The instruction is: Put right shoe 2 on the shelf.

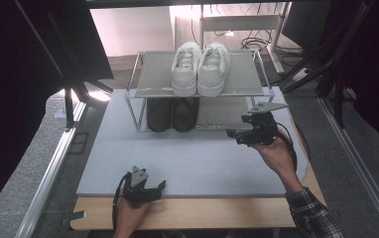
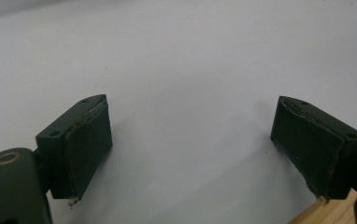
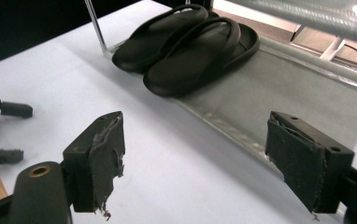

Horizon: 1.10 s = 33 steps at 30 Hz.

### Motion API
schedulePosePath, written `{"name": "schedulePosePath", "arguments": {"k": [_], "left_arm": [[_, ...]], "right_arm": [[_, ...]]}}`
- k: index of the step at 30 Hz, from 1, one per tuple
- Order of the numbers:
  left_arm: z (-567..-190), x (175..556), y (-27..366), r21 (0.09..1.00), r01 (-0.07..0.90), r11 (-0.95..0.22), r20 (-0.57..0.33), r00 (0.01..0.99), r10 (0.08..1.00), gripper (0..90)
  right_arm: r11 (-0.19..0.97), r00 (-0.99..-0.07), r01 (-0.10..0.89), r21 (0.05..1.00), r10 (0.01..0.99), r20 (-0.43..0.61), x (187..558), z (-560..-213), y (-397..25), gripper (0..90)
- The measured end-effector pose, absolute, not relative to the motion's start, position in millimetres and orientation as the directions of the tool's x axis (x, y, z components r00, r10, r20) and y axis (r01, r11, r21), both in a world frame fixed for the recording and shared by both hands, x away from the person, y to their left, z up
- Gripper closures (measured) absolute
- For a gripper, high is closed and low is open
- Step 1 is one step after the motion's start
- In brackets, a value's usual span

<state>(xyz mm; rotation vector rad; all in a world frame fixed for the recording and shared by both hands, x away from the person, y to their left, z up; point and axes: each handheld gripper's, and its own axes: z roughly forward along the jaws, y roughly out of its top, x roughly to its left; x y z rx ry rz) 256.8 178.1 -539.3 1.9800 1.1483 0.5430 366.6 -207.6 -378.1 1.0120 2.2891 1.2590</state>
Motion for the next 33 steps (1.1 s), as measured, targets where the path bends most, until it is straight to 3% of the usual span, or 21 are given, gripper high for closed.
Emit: {"name": "schedulePosePath", "arguments": {"k": [16, 33], "left_arm": [[-539, 257, 178, 0.791, 0.536, -0.296, -0.017, 0.501, 0.865, 12.5], [-539, 257, 178, 0.791, 0.538, -0.292, -0.020, 0.499, 0.866, 12.5]], "right_arm": [[0.373, -0.670, 0.438, 0.818, 0.742, 0.020, 339, -396, -237, 14.5], [0.340, -0.633, 0.481, 0.808, 0.773, 0.052, 311, -452, -268, 13.8]]}}
